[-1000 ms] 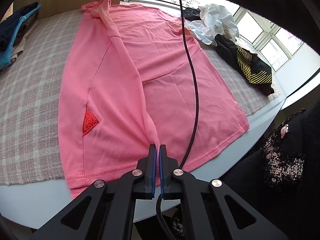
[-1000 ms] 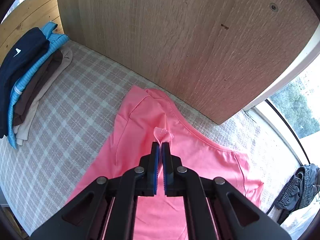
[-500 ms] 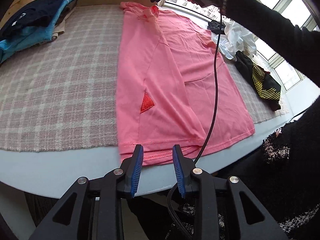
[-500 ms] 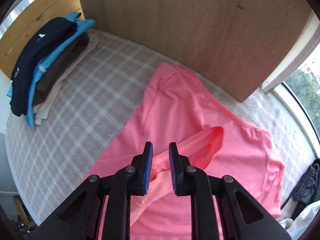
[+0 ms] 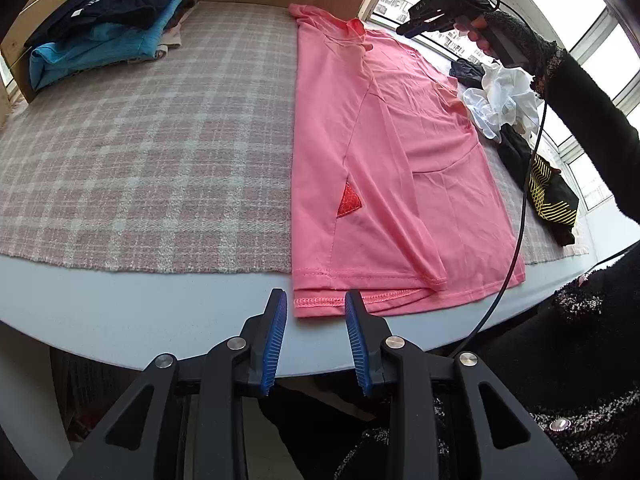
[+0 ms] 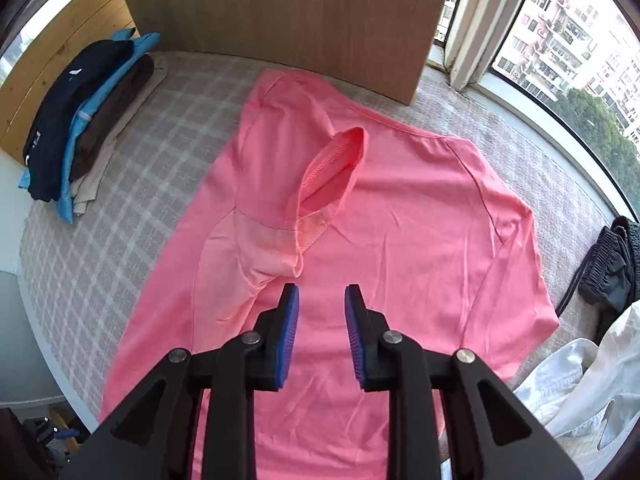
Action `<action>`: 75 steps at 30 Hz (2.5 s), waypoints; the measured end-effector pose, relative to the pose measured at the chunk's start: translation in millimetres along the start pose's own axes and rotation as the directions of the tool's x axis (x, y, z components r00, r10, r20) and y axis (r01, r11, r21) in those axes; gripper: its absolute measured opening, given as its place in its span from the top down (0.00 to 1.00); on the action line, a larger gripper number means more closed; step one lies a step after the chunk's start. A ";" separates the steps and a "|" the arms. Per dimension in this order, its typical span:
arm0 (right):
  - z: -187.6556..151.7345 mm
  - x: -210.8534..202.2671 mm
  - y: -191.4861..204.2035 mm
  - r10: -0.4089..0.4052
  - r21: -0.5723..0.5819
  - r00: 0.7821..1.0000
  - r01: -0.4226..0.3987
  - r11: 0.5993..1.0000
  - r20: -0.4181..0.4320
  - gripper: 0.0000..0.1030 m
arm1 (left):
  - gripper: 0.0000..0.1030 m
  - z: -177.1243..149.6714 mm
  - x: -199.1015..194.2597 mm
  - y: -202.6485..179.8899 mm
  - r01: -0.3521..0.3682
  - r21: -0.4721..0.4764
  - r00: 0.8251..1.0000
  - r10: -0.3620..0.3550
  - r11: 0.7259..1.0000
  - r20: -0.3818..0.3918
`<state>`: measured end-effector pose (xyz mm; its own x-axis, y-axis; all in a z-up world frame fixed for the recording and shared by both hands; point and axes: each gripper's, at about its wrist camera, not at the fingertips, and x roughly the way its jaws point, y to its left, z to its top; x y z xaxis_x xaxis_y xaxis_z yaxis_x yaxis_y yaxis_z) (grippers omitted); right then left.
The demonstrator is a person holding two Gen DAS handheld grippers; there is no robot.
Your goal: Fold clothes
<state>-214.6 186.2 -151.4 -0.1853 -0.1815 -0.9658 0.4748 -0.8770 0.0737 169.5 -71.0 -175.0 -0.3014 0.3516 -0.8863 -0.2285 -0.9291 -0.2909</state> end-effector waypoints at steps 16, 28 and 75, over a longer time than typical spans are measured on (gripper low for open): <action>-37.6 30.8 36.4 0.026 -0.069 0.994 -0.033 0.997 -0.109 0.67 | 0.63 14.1 36.6 9.2 0.025 0.120 0.998 -0.017 0.992 -0.064; -34.0 42.6 71.7 0.055 -0.122 0.988 -0.072 0.990 -0.142 0.64 | 0.69 11.0 32.1 4.8 0.027 0.294 0.996 -0.002 0.955 -0.084; 25.4 90.1 86.2 0.058 -0.044 0.991 -0.064 0.997 -0.123 0.60 | 0.99 9.1 5.3 9.4 0.172 0.207 0.985 -0.169 0.963 -0.032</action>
<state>-212.2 83.0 -225.7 -0.0498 -0.1758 -0.9832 0.5228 -0.8434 0.1243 157.4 -76.9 -179.2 -0.2289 0.4995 -0.8355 -0.4635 -0.8107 -0.3576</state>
